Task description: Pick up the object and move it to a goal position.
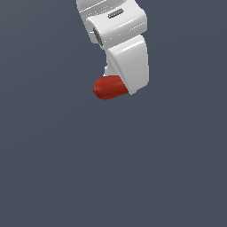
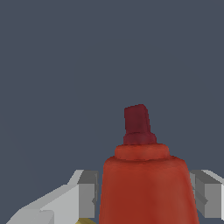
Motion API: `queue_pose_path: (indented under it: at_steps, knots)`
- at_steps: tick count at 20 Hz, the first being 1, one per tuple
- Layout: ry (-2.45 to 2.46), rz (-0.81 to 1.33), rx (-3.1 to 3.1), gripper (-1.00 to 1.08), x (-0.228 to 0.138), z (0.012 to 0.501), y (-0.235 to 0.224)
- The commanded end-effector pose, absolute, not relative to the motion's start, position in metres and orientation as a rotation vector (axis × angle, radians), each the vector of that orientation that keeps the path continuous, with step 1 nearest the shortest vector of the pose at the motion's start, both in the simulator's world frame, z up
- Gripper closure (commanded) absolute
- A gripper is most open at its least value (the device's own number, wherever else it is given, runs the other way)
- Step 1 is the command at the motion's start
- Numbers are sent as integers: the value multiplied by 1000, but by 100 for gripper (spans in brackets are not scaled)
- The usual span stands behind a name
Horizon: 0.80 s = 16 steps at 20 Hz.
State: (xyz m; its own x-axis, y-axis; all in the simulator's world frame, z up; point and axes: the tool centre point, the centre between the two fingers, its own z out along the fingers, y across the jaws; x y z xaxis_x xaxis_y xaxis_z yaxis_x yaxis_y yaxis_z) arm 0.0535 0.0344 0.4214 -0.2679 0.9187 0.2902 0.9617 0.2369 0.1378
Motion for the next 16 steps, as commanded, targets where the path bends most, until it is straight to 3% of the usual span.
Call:
queue_pose_path:
  at_steps: [1,8,16]
  knots:
    - [-2396,-487,-1765,108,47,451,29]
    - [-2468,-583,-1694,108,32,502,15]
    - [-2493,-620,-1665,108,25,522,8]
